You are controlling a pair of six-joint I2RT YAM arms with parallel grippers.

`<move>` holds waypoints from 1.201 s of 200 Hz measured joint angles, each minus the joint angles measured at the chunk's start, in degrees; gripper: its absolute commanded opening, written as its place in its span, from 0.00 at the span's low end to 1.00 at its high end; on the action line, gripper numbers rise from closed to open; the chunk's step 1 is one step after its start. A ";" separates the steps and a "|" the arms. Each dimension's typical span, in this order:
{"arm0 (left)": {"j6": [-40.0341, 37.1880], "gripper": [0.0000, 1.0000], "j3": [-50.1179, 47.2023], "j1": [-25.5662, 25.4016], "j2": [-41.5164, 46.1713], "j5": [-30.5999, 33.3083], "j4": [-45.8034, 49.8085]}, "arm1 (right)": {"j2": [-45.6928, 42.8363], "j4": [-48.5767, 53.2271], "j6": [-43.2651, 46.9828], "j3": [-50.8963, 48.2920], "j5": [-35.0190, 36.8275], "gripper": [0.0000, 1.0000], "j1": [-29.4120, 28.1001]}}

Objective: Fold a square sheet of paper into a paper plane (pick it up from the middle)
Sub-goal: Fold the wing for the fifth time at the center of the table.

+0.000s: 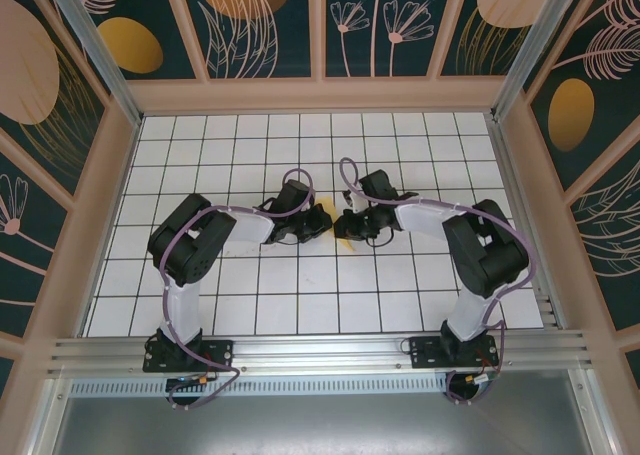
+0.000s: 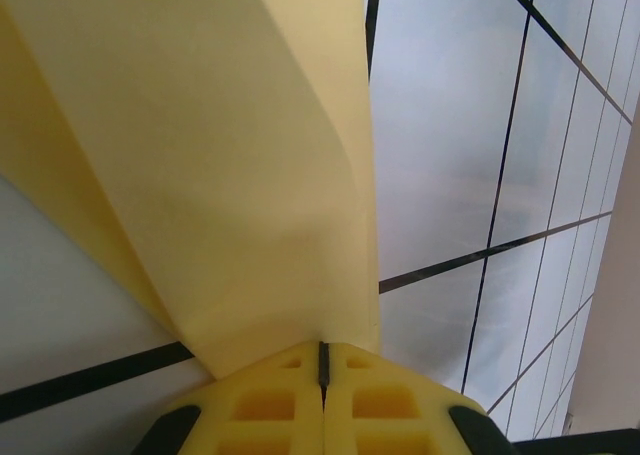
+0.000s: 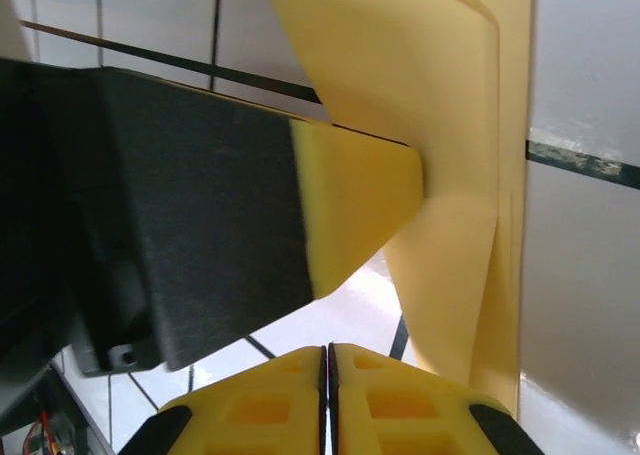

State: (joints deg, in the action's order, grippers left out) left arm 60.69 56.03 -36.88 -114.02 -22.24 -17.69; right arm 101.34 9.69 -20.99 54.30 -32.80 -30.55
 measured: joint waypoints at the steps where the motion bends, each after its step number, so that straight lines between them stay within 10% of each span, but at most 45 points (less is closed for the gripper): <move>1: 0.00 0.08 0.00 0.00 0.00 0.00 0.02 | 0.13 0.02 0.00 0.00 0.04 0.11 0.00; 240: 0.02 0.08 0.68 -0.22 0.00 0.68 1.44 | 0.37 2.60 3.76 -2.69 -0.22 0.11 2.05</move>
State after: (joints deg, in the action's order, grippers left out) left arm 60.71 56.71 -37.10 -114.02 -21.56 -16.25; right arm 101.71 12.29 -17.23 51.62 -33.01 -28.49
